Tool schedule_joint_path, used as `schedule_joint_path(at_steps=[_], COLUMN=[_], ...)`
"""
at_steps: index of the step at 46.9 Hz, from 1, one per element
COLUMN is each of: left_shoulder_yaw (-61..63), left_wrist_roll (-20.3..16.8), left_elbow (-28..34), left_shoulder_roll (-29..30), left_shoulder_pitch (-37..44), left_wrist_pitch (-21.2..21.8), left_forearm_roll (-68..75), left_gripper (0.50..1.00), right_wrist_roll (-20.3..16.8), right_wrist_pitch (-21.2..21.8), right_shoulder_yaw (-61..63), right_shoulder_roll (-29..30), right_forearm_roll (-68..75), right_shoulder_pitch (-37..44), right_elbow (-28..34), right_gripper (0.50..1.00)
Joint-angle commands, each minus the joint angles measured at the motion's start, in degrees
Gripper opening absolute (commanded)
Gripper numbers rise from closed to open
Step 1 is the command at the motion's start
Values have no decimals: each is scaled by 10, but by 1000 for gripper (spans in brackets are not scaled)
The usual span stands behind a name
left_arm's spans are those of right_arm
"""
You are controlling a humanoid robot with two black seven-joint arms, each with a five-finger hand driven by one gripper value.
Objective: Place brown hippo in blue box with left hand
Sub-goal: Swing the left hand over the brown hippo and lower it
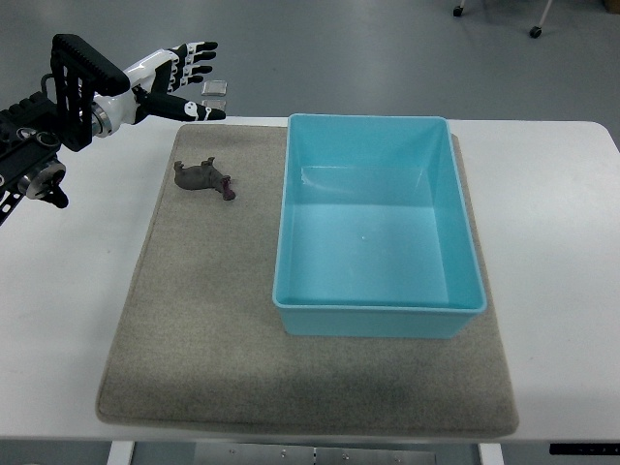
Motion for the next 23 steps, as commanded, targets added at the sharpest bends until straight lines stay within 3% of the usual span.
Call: schedule_joint_path(at_steps=[1,10,23], left_shoulder_yaw=[33,65,67], left_wrist_roll=[25,58,60], left_elbow=[-21,-27,-52], left_shoulder_roll=[16,23,40], left_shoulder_pitch=[-10,-21,-22], left_wrist_pitch=[2,9,11], left_forearm_roll=[18,117,226], left_gripper=[986,979,975], right_wrist_roll=[0,0,0], right_wrist_pitch=[0,0,0], right_shoulder_yaw=[0,0,0], right_shoulder_roll=[0,0,0], right_forearm_roll=[0,0,0], right_shoulder_pitch=[0,0,0], right_elbow=[0,0,0], right_gripper=[936,936,936])
